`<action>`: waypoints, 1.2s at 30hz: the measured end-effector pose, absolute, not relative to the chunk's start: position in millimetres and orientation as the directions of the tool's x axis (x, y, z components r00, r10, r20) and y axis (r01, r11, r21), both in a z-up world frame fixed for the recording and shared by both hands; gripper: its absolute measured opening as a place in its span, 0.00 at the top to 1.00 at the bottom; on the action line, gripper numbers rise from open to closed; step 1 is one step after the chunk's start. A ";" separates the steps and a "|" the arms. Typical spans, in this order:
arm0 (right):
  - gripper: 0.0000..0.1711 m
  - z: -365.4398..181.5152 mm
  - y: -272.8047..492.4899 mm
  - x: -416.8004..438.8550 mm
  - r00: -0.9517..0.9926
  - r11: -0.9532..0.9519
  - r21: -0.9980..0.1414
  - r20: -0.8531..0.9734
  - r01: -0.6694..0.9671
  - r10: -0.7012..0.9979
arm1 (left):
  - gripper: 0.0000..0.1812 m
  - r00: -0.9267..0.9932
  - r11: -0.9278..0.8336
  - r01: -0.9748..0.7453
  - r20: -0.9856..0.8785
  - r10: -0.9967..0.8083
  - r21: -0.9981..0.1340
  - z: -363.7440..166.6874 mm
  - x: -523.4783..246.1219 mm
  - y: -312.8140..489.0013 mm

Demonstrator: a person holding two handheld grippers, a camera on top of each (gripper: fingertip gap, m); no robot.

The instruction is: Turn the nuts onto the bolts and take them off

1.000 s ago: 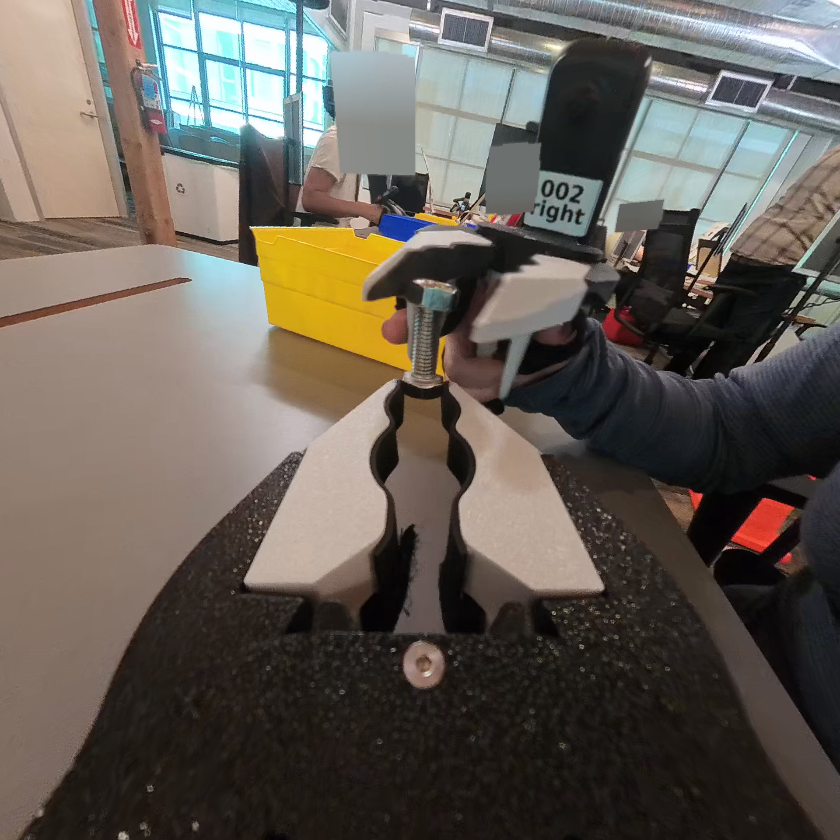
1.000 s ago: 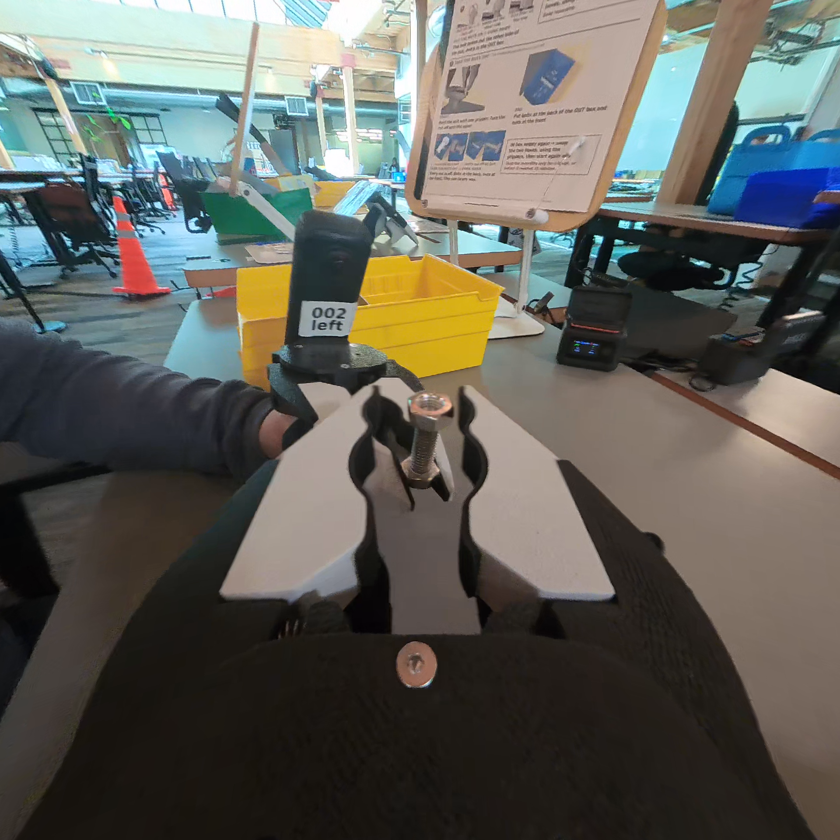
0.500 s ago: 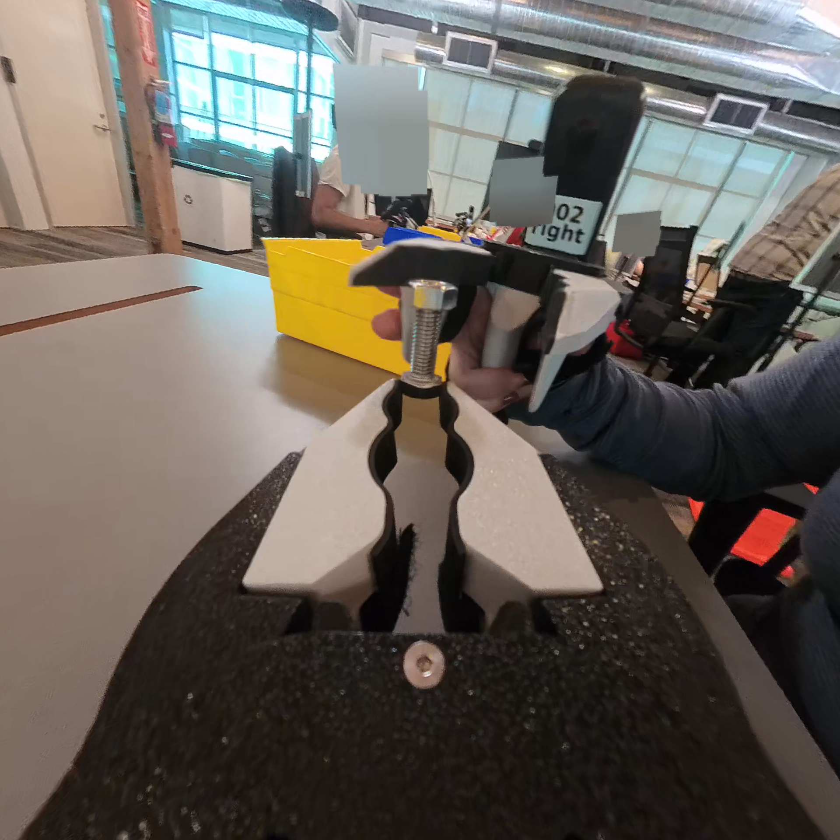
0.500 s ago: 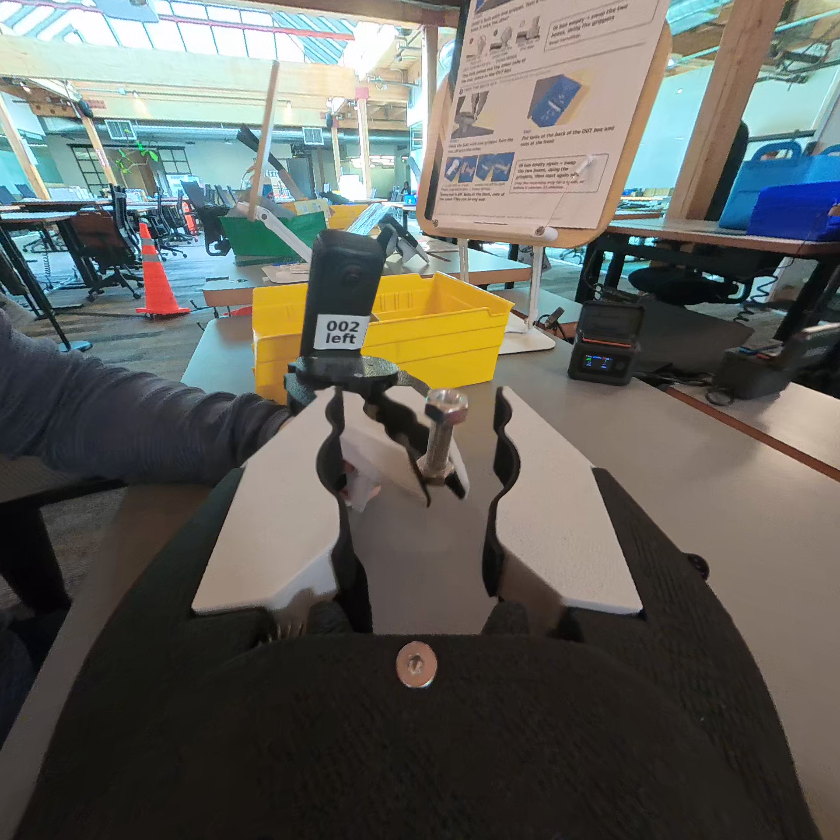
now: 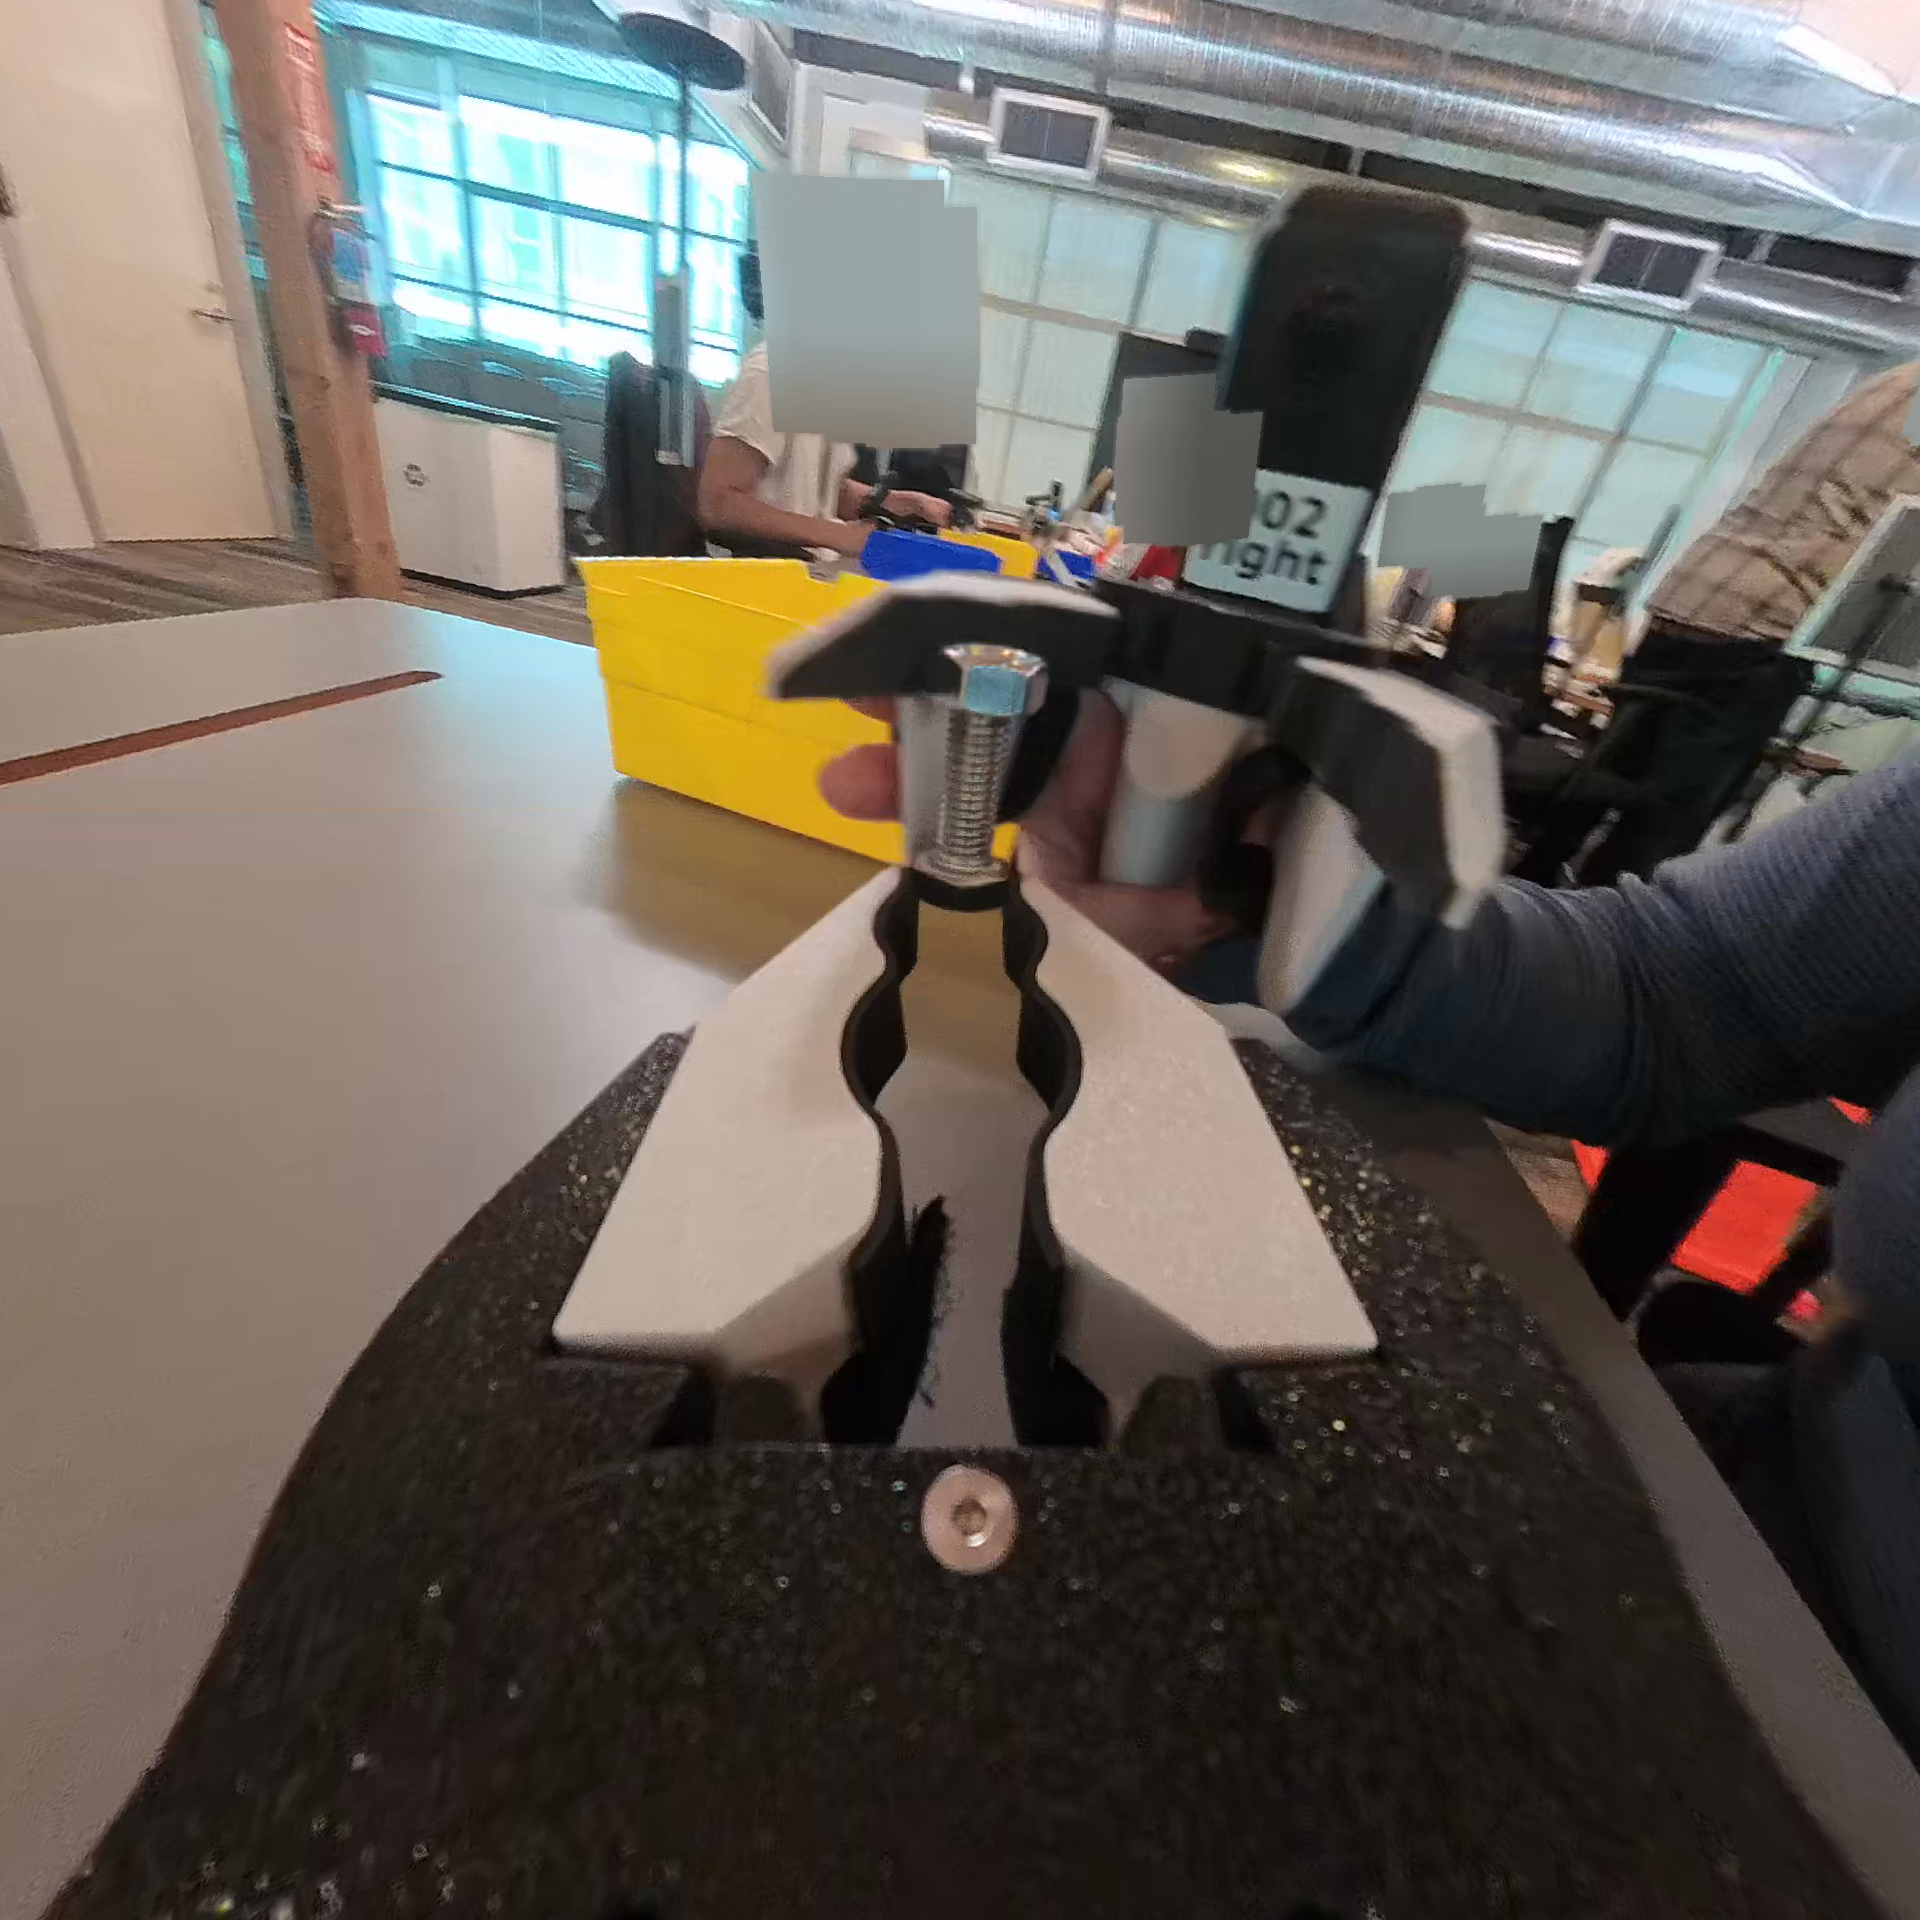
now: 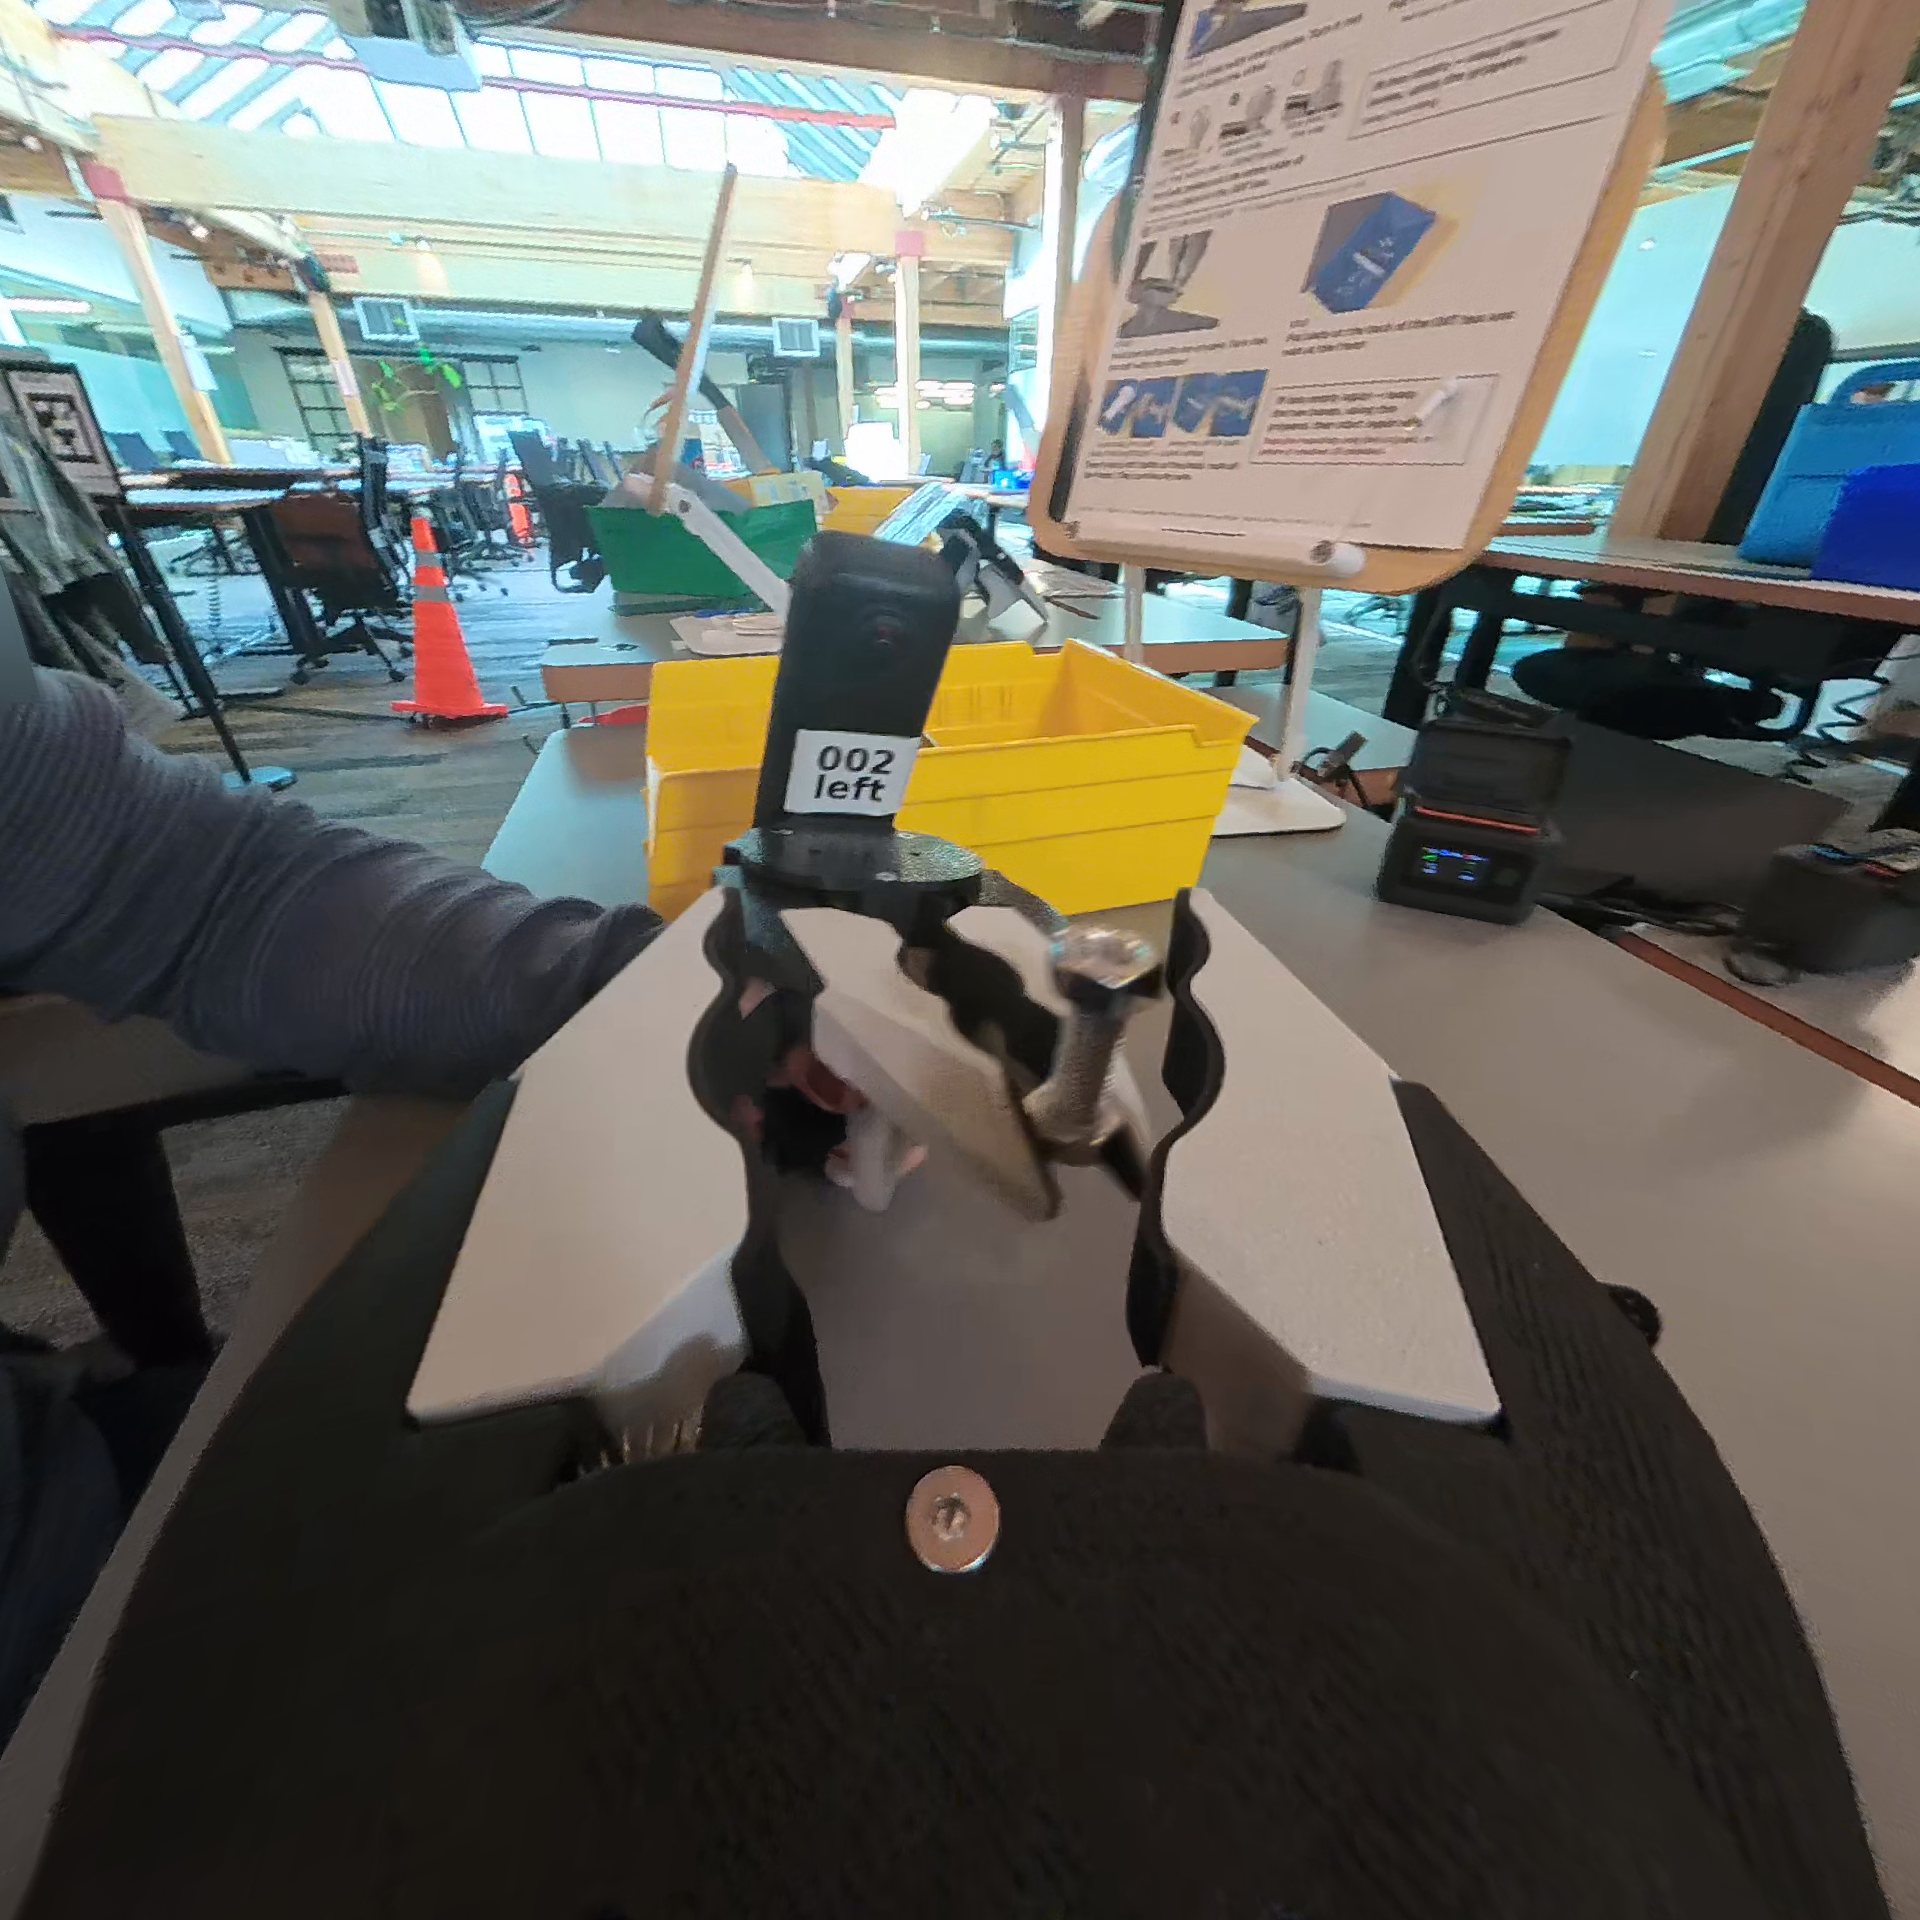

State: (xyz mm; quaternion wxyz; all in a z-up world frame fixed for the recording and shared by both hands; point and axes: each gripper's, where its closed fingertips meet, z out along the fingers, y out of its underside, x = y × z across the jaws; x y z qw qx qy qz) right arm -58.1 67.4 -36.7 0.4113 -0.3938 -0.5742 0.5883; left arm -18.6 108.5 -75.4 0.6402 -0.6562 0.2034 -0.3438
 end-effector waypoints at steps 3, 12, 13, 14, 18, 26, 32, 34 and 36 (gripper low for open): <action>0.51 -38.1 72.4 -57.8 -0.325 0.021 -0.999 0.029 -0.029 0.945 | 0.92 0.754 -0.072 0.213 0.211 -0.622 -0.974 -72.6 -44.6 117.0; 0.52 -36.9 65.4 -58.3 -0.361 -0.015 -0.999 0.000 -0.041 0.933 | 0.92 0.670 -0.101 0.148 0.175 -0.721 -0.984 -76.3 -16.0 106.5; 0.51 -37.0 63.4 -58.0 -0.369 -0.014 -0.999 0.001 -0.039 0.929 | 0.92 0.693 -0.099 0.161 0.184 -0.697 -0.982 -76.1 -22.8 109.9; 0.49 -37.7 65.8 -58.4 -0.357 -0.011 -0.999 0.001 -0.033 0.934 | 0.92 0.711 -0.096 0.174 0.193 -0.676 -0.980 -75.5 -30.4 112.1; 0.55 -34.4 80.3 -54.0 -0.333 -0.051 -0.998 -0.034 -0.043 0.942 | 0.92 0.759 -0.078 0.230 0.229 -0.609 -0.970 -70.3 -57.0 116.5; 0.50 -34.6 65.1 -57.9 -0.370 -0.044 -0.998 -0.020 -0.055 0.929 | 0.92 0.702 -0.094 0.176 0.191 -0.686 -0.980 -73.5 -27.5 110.3; 0.51 -32.7 79.3 -56.6 -0.326 -0.065 -0.996 -0.042 -0.061 0.944 | 0.92 0.792 -0.036 0.261 0.236 -0.563 -0.965 -59.7 -83.1 116.6; 0.49 -31.9 77.0 -58.4 -0.316 -0.046 -0.996 -0.020 -0.075 0.948 | 0.92 0.729 -0.056 0.215 0.198 -0.655 -0.975 -60.1 -55.2 109.7; 0.49 -30.6 72.7 -59.3 -0.322 -0.040 -0.995 -0.010 -0.088 0.947 | 0.92 0.654 -0.099 0.171 0.189 -0.733 -0.980 -65.5 -27.6 103.0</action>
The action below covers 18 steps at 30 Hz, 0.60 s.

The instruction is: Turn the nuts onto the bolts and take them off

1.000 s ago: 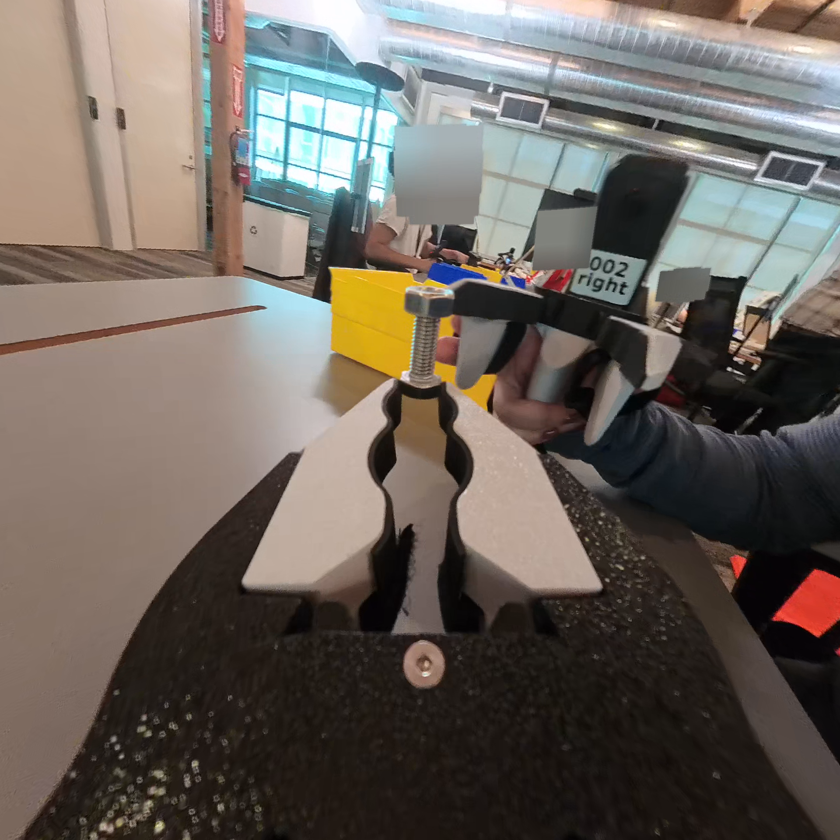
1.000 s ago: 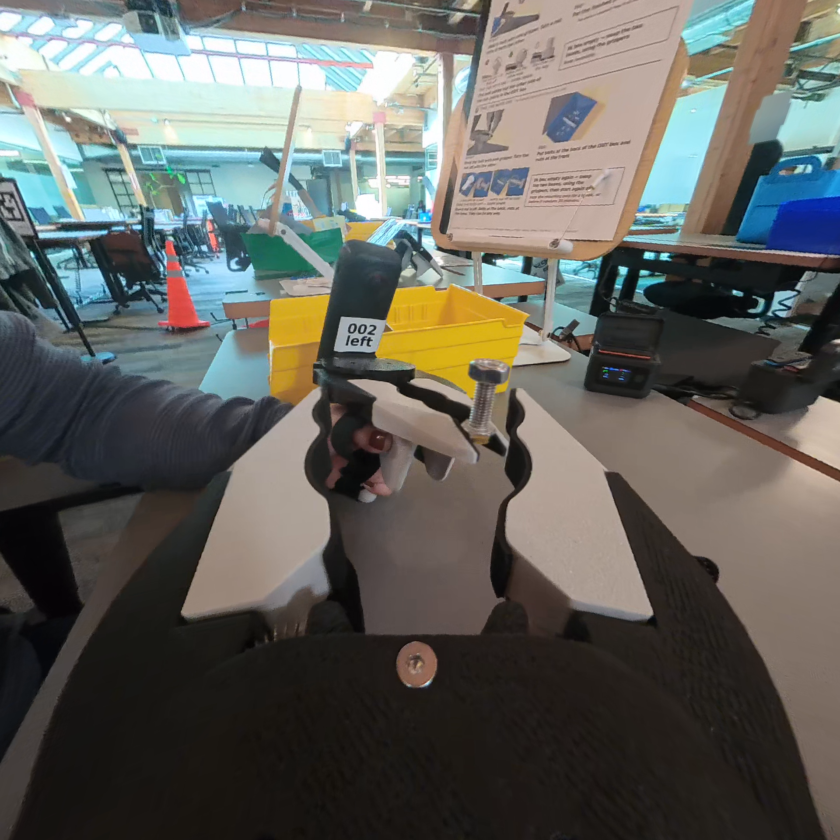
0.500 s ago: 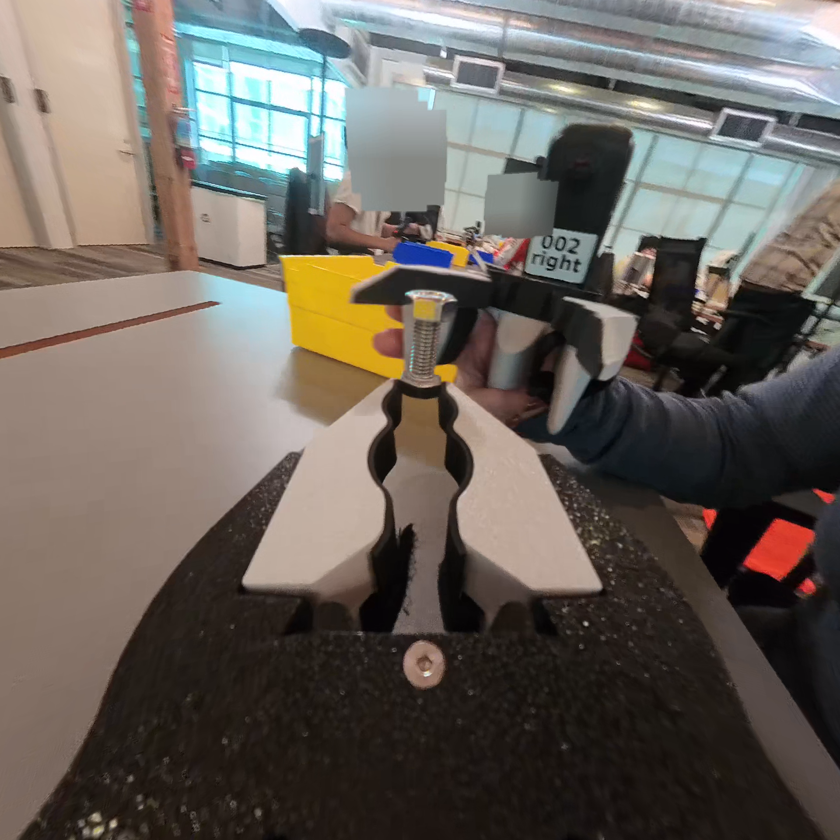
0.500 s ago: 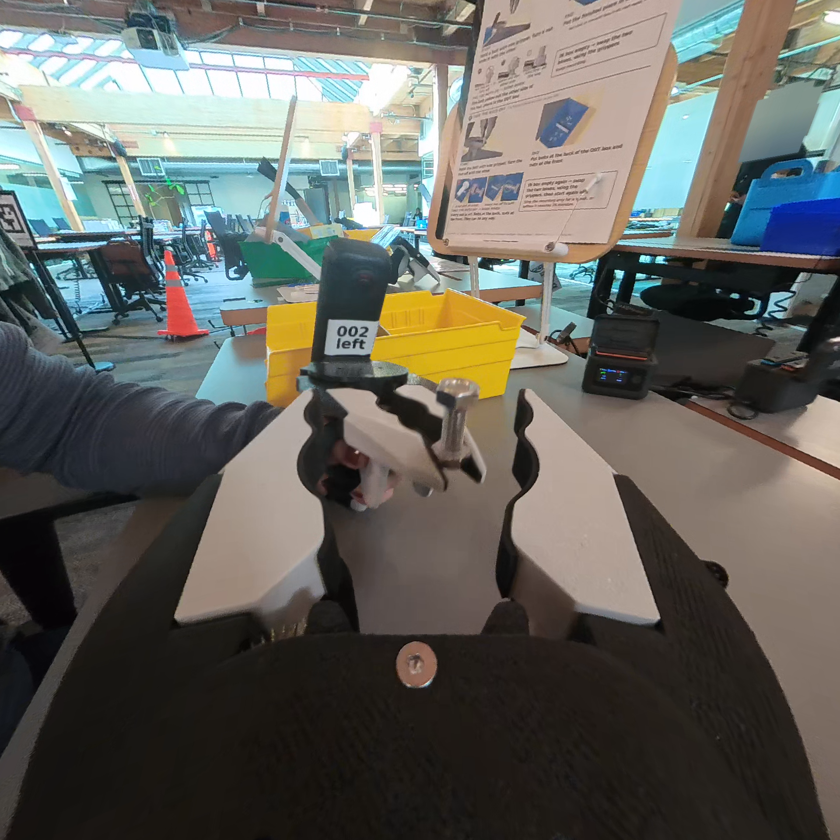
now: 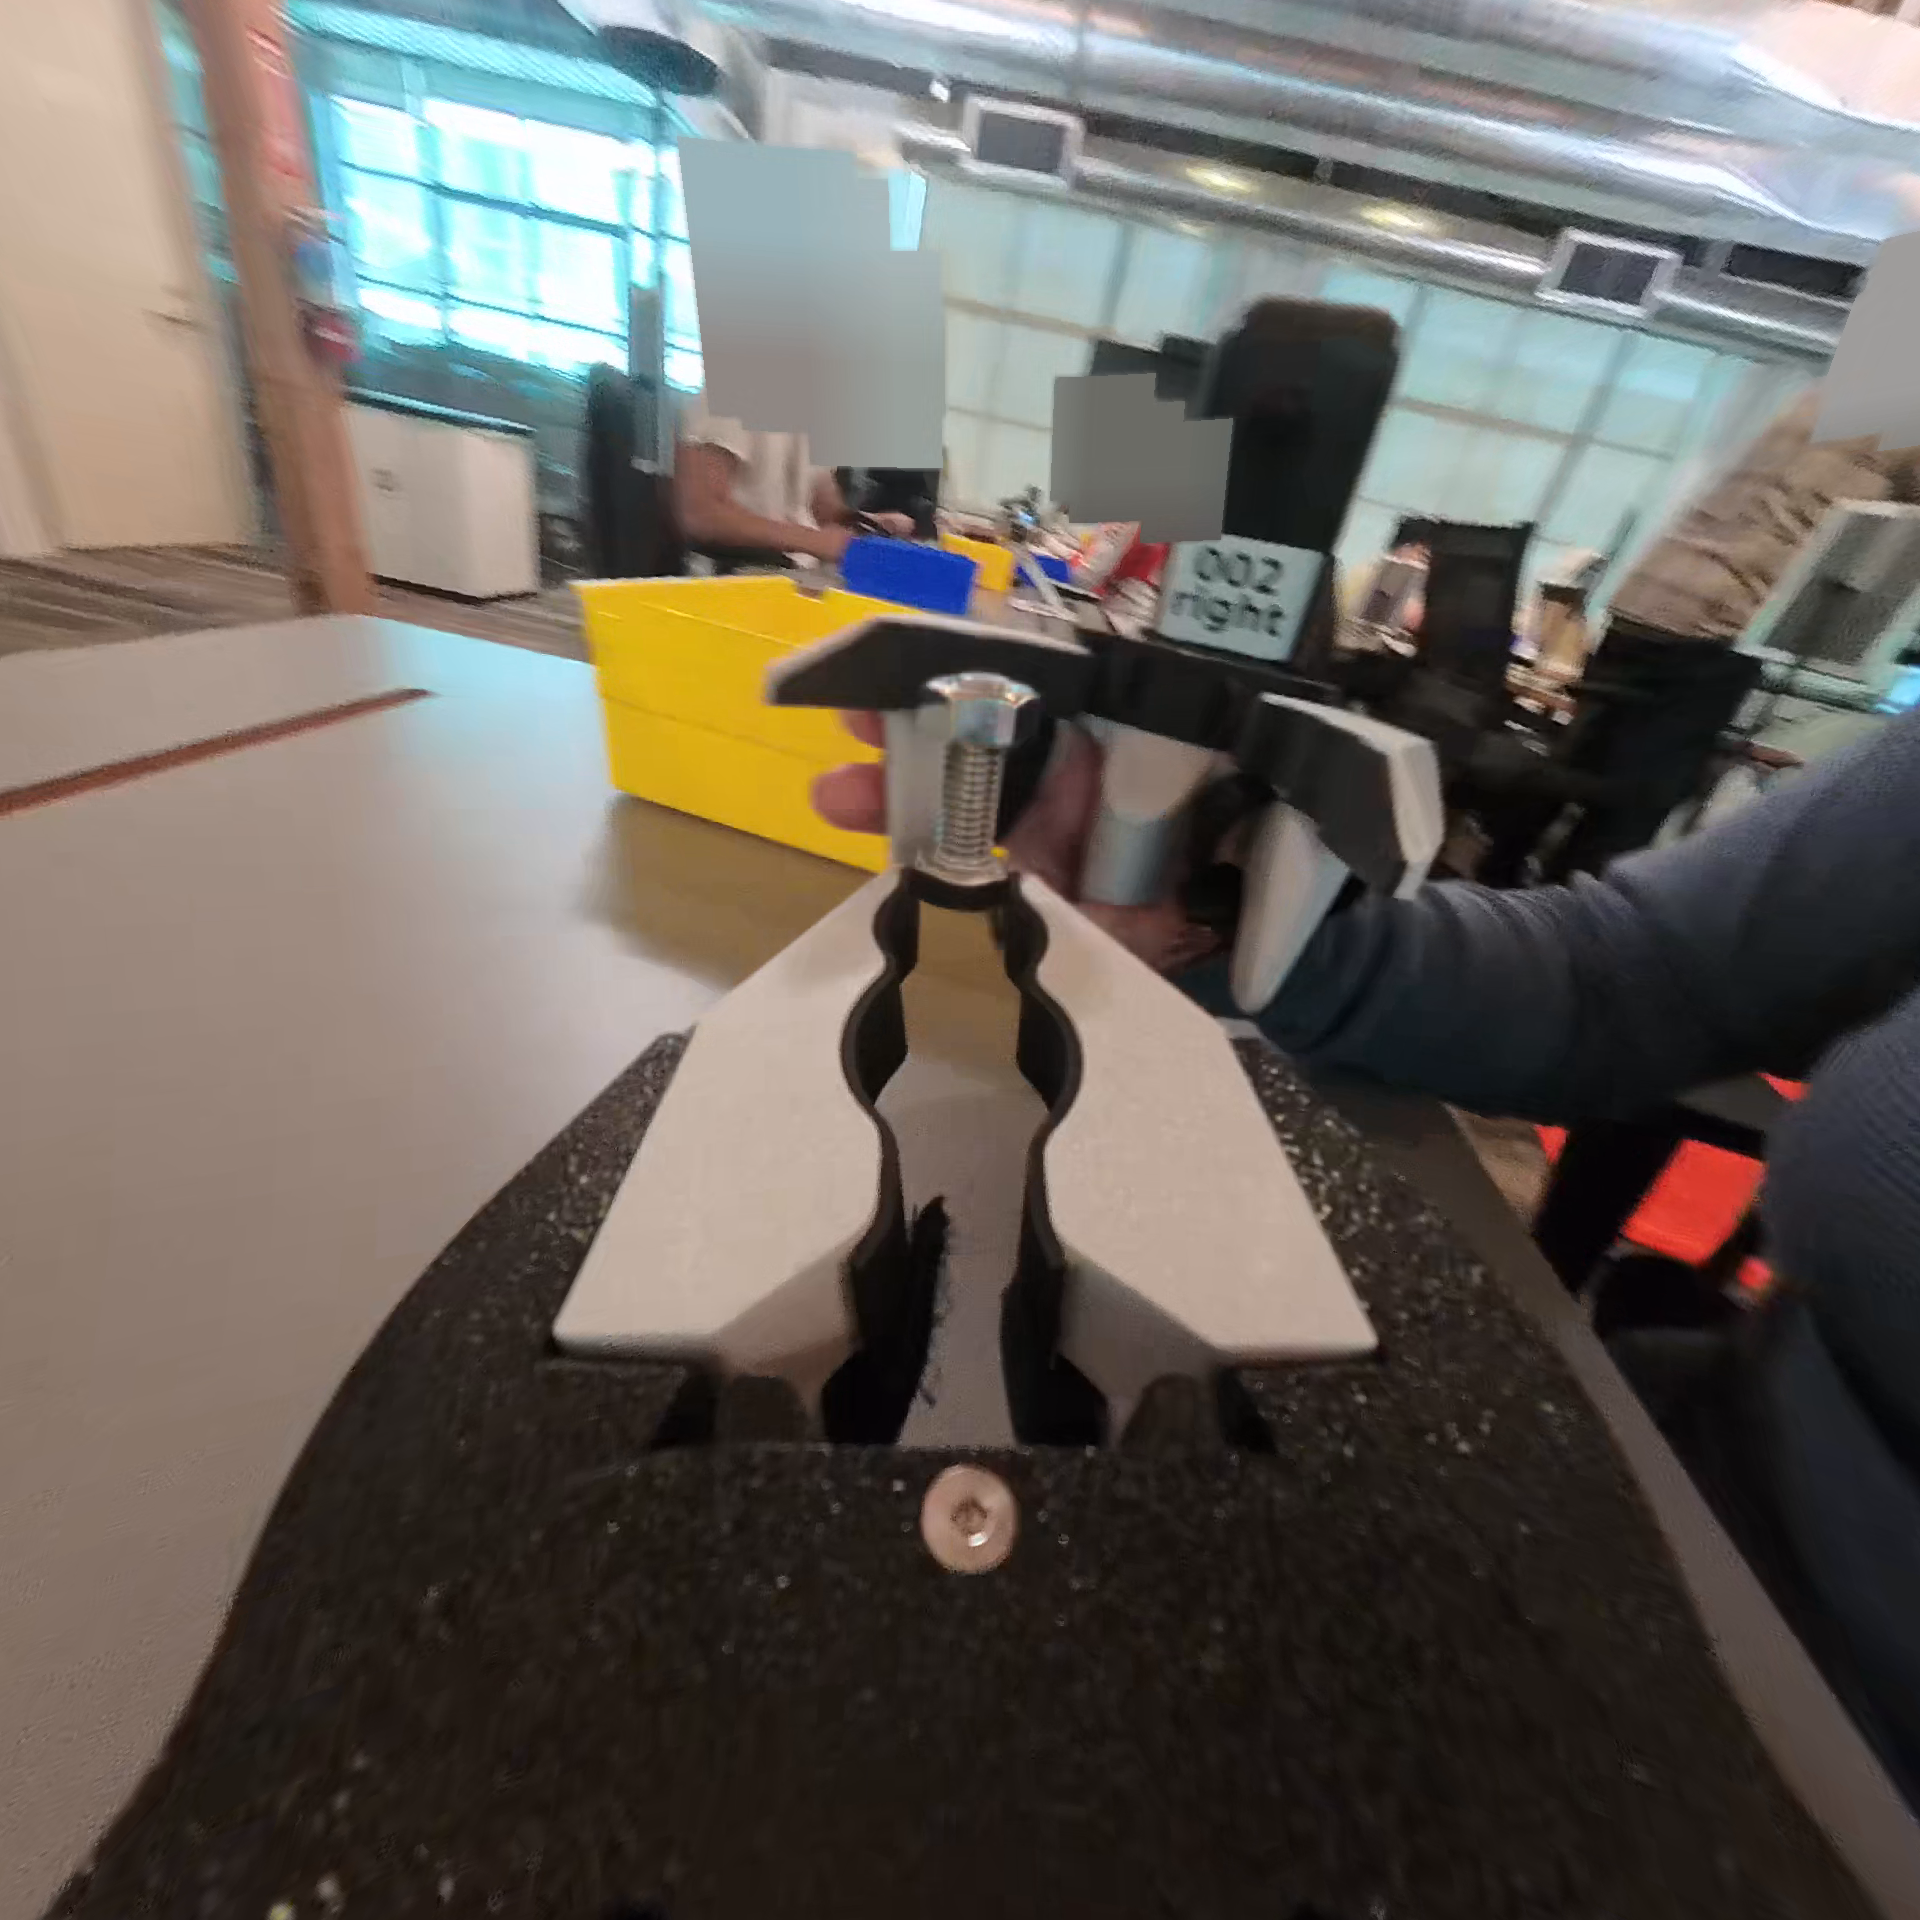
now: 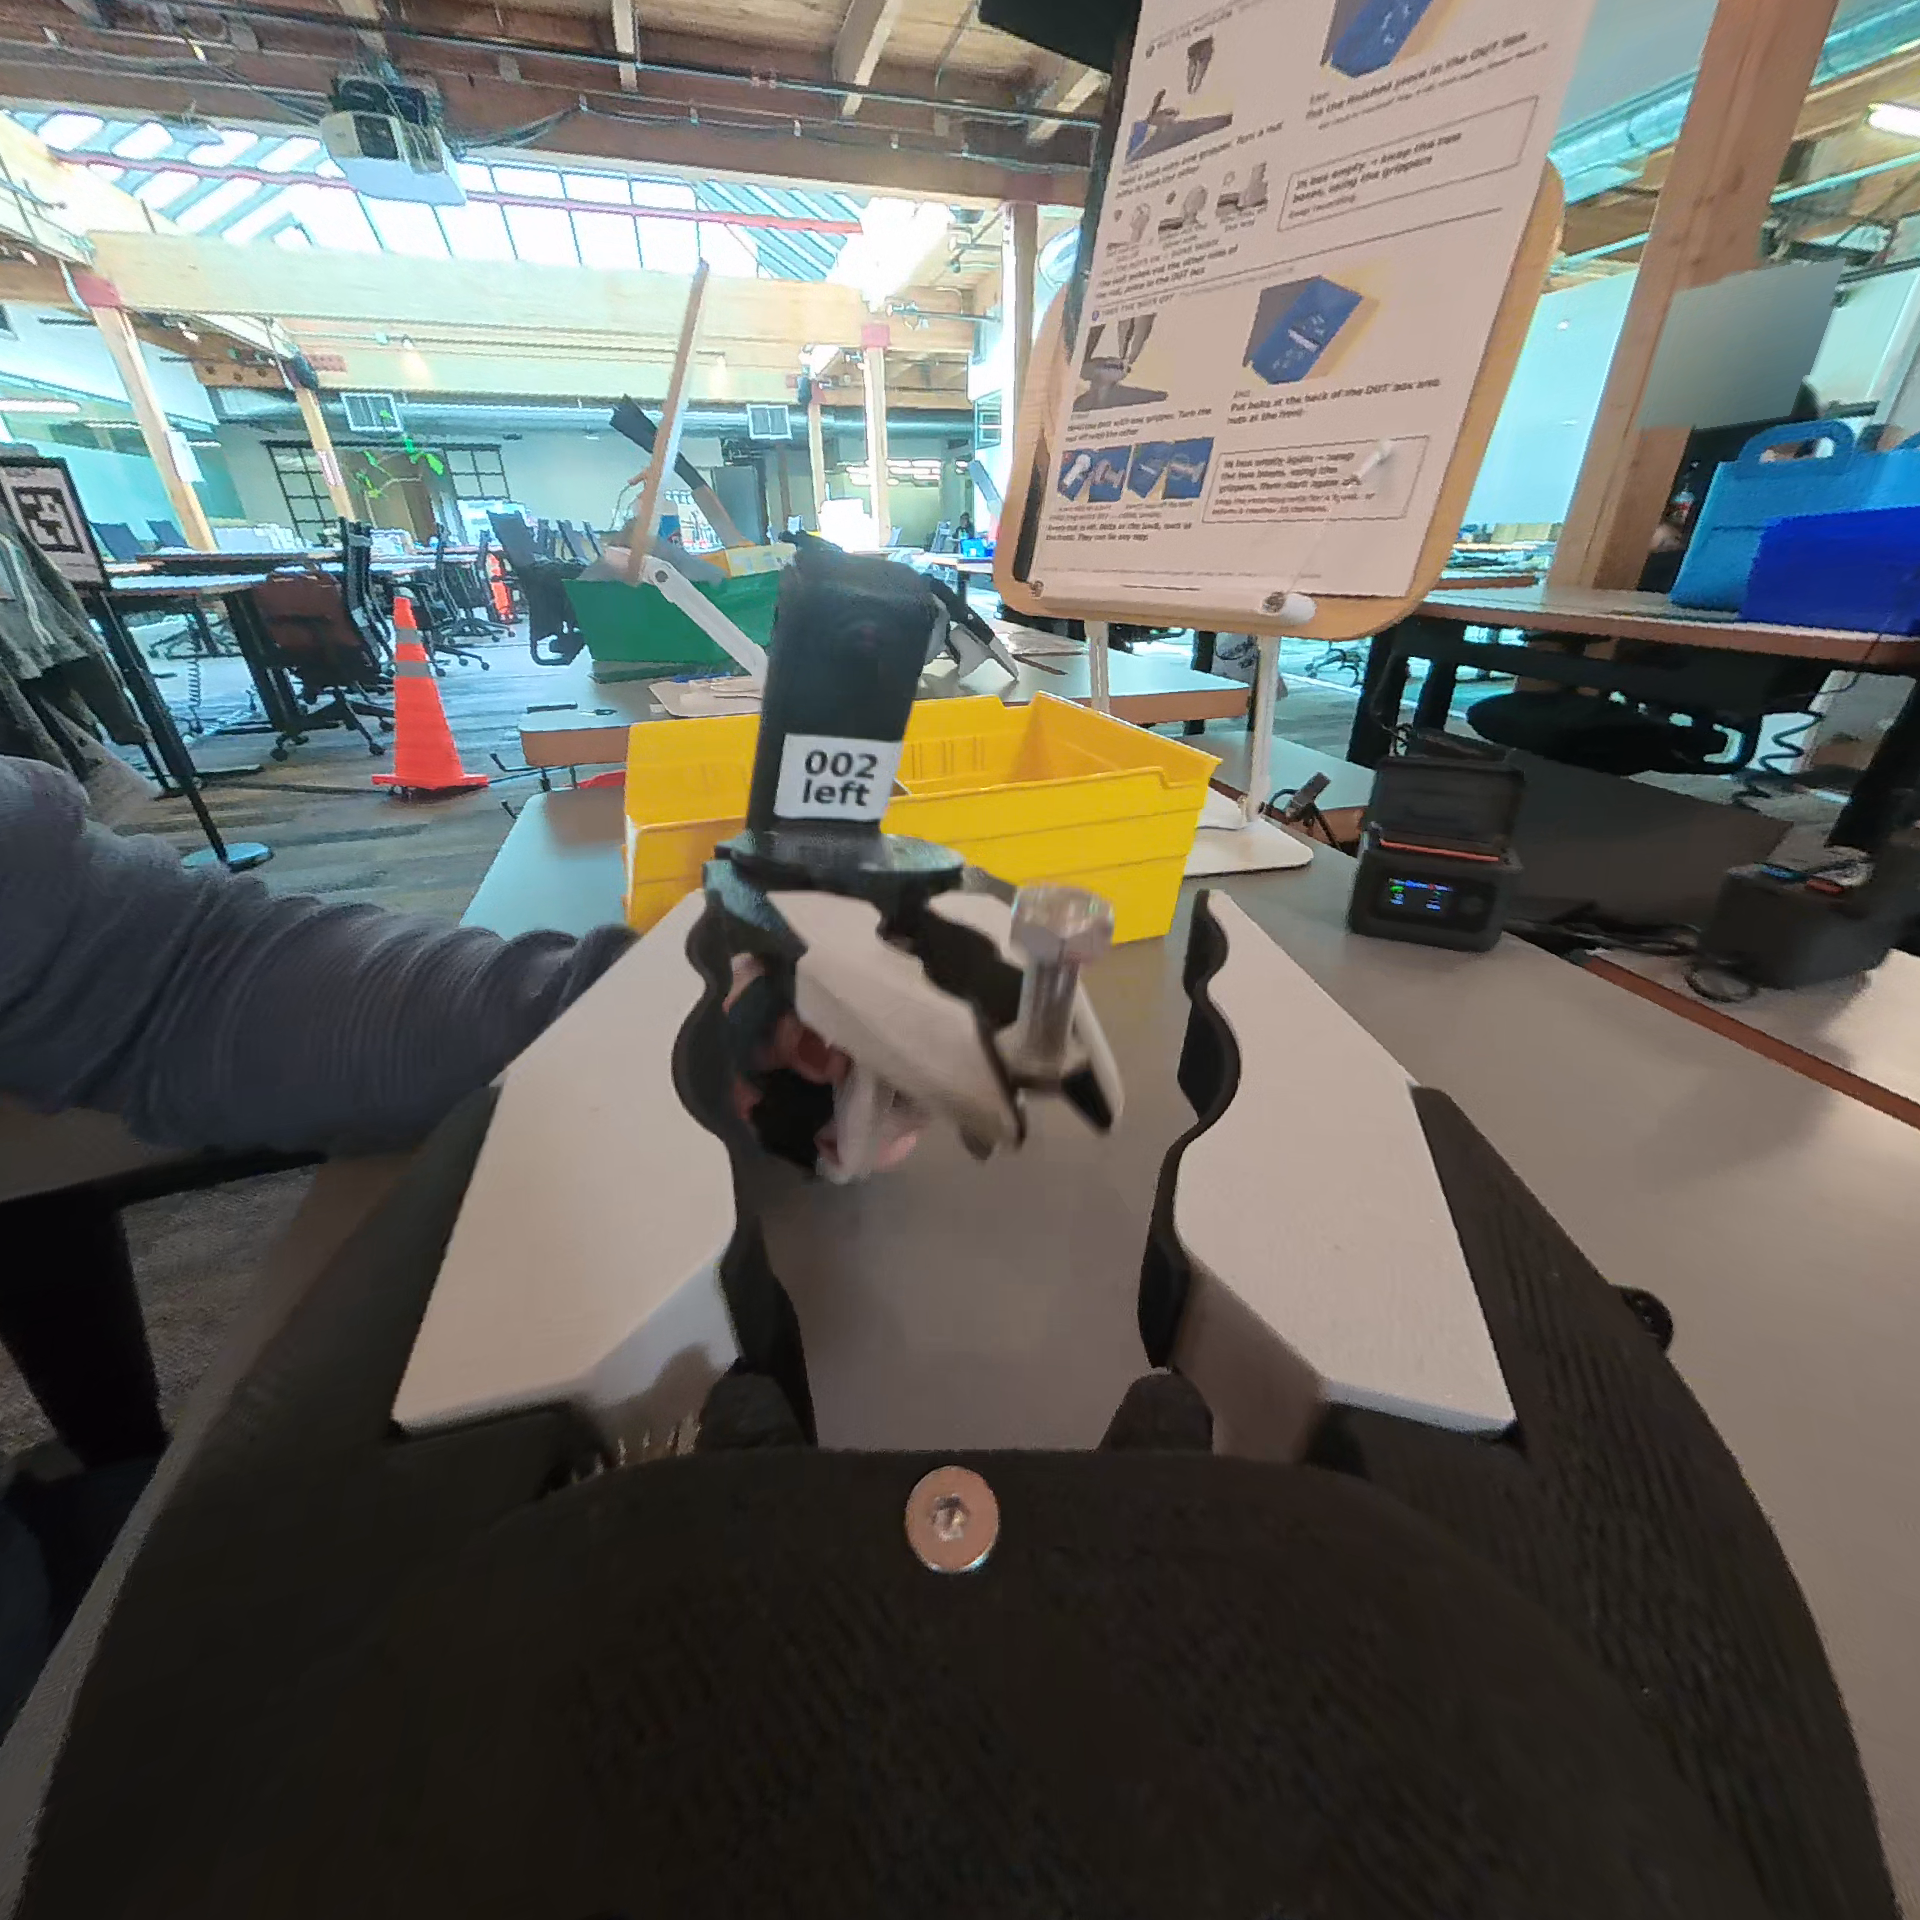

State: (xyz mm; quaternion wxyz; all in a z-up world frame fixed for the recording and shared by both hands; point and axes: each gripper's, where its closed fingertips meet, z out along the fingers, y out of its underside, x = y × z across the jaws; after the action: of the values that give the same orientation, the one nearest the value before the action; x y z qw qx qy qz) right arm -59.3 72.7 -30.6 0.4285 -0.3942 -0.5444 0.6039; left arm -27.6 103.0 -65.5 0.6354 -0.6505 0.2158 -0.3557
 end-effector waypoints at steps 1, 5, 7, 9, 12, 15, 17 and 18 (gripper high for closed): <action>0.49 -29.9 69.7 -59.2 -0.336 -0.048 -0.995 -0.014 -0.091 0.942 | 0.92 0.626 -0.112 0.164 0.191 -0.756 -0.980 -67.5 -18.3 100.3; 0.50 -33.0 57.2 -58.5 -0.397 -0.063 -0.996 -0.032 -0.066 0.917 | 0.92 0.660 -0.097 0.177 0.191 -0.727 -0.980 -67.3 -25.4 104.5; 0.48 -35.0 66.5 -59.2 -0.363 -0.058 -0.997 -0.034 -0.055 0.931 | 0.92 0.751 -0.075 0.225 0.222 -0.622 -0.971 -66.3 -58.9 115.2; 0.54 -32.4 72.2 -56.2 -0.360 -0.081 -0.994 -0.052 -0.067 0.931 | 0.92 0.780 -0.066 0.261 0.251 -0.573 -0.963 -64.0 -80.2 117.6; 0.49 -31.4 74.9 -58.8 -0.336 -0.082 -0.994 -0.051 -0.078 0.940 | 0.92 0.712 -0.063 0.215 0.200 -0.673 -0.975 -58.7 -52.8 107.0; 0.47 -30.4 67.3 -60.4 -0.354 -0.078 -0.993 -0.040 -0.092 0.935 | 0.92 0.633 -0.107 0.137 0.170 -0.756 -0.985 -67.2 -18.0 98.7; 0.48 -30.0 59.9 -59.8 -0.386 -0.085 -0.993 -0.045 -0.088 0.921 | 0.92 0.623 -0.118 0.151 0.188 -0.759 -0.981 -68.6 -13.6 99.2; 0.49 -31.3 56.5 -59.3 -0.402 -0.080 -0.994 -0.042 -0.080 0.915 | 0.92 0.640 -0.118 0.170 0.201 -0.742 -0.978 -68.2 -19.3 102.1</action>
State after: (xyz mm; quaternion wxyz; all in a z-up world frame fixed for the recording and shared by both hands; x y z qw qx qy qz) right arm -59.3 56.5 -31.3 0.3947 -0.3787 -0.5514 0.6299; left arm -19.3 102.1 -68.2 0.6269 -0.6533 0.2189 -0.3637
